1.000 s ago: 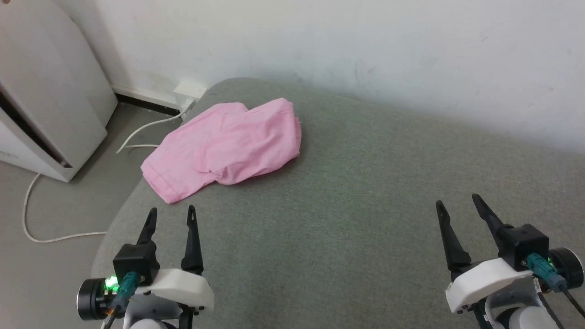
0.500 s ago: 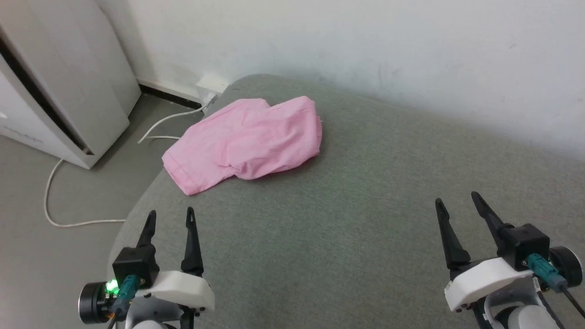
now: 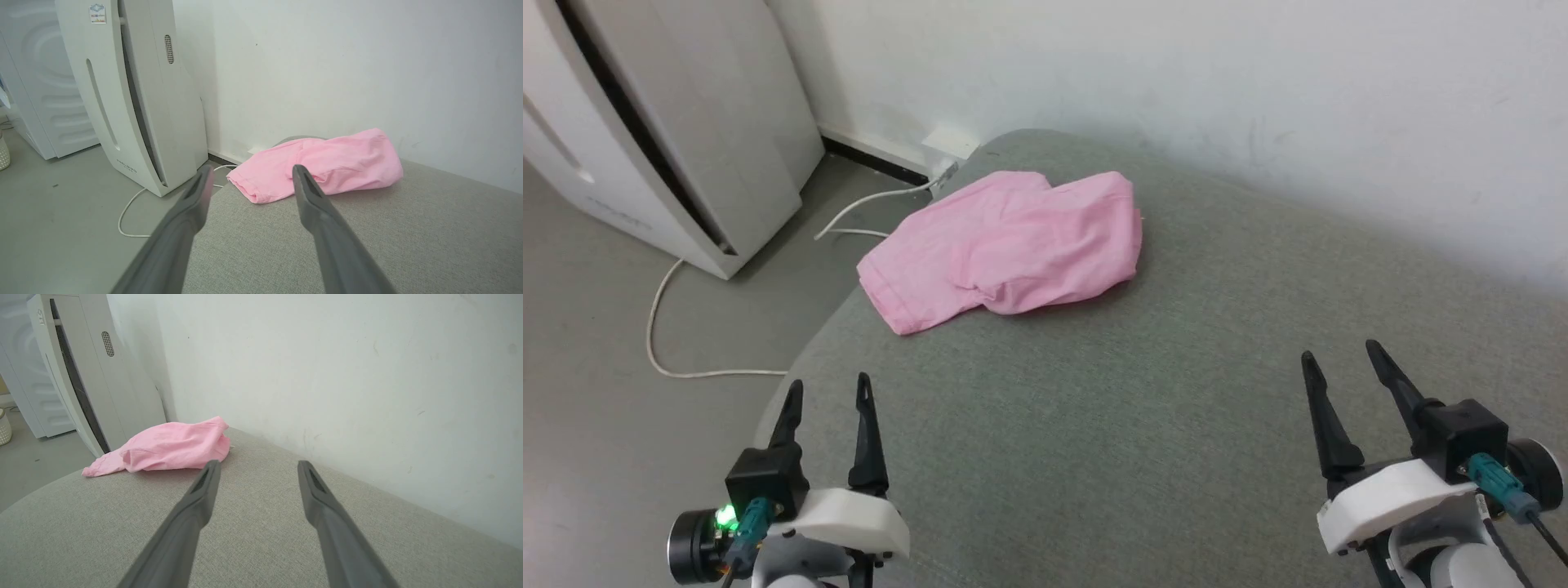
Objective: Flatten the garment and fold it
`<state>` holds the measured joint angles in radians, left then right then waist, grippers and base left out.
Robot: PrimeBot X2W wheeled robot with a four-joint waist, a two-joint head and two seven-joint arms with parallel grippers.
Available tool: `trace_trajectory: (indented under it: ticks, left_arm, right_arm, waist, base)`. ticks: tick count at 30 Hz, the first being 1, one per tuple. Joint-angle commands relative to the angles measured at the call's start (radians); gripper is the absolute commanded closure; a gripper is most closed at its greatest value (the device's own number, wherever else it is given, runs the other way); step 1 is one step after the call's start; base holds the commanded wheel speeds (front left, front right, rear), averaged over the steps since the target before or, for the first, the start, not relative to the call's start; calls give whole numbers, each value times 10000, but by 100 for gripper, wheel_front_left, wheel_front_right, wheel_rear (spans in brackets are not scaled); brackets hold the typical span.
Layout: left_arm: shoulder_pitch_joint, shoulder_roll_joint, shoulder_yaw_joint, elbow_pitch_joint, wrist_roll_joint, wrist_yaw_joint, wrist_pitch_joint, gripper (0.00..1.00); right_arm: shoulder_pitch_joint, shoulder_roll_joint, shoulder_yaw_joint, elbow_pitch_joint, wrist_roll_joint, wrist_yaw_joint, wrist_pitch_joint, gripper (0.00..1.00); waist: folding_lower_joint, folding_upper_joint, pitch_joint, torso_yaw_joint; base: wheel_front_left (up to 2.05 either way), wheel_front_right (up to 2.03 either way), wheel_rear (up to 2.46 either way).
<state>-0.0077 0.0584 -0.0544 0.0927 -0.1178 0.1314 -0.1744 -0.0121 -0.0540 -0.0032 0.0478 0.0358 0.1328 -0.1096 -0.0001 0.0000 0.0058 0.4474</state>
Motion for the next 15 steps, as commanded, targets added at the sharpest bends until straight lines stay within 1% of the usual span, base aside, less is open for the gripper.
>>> trace_trajectory:
  ticks: [1,15]
  left_arm:
    - [-162,55,-32,58,-64,92,-101,0]
    - [-204,52,-89,162,-286,325,-393,0]
  right_arm:
    - [-141,25,-19,31,62,-15,-99,0]
    - [-264,30,-38,131,114,-17,-242,0]
  waist:
    - [1,0,9,130]
    - [1,0,117,843]
  base:
    - [0,0,0]
    - [0,0,0]
